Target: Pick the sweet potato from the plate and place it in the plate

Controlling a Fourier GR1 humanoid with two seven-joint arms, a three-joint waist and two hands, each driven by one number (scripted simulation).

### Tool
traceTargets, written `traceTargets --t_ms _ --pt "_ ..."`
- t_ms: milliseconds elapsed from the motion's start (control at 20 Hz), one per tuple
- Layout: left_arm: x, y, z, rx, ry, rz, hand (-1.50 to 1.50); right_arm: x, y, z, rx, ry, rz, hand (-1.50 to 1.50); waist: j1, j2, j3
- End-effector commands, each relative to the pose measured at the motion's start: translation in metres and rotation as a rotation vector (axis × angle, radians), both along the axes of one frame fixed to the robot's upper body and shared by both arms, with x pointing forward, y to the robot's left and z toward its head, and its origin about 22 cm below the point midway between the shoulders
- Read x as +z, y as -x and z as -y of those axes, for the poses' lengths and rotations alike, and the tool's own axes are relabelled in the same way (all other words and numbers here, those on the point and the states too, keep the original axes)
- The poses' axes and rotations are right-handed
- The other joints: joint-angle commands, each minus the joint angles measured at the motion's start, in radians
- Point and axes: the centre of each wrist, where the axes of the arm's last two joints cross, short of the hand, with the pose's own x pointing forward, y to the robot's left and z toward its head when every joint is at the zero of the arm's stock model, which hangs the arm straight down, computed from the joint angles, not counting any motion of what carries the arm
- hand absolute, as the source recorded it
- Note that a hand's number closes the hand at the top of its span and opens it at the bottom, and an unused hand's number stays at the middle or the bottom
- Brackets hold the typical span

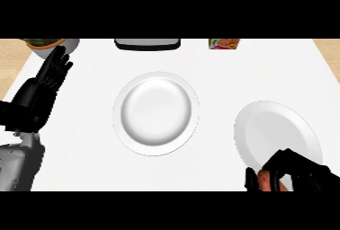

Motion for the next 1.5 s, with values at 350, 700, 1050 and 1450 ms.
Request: traceTargets --t_ms 350,700,1050,1450 --pt "0.005 -0.008 -0.001 -0.017 0.004 0.001 0.0 0.05 -0.065 -0.092 0.156 -0.07 0.029 1.5 0.013 0.006 0.0" --pt "-0.012 0.005 0.007 -0.03 0.001 0.009 0.0 0.021 -0.116 -0.147 0.161 -0.16 -0.017 1.5 0.025 0.008 0.0" --pt "-0.001 -0.012 0.009 -0.019 0.003 0.006 0.0 -0.016 -0.163 -0.178 0.111 -0.122 -0.078 1.5 0.024 0.008 0.0" --pt "0.022 -0.004 0.03 -0.065 0.011 0.005 0.0 -0.039 -0.21 -0.191 0.088 -0.019 -0.138 1.5 0.057 0.012 0.001"
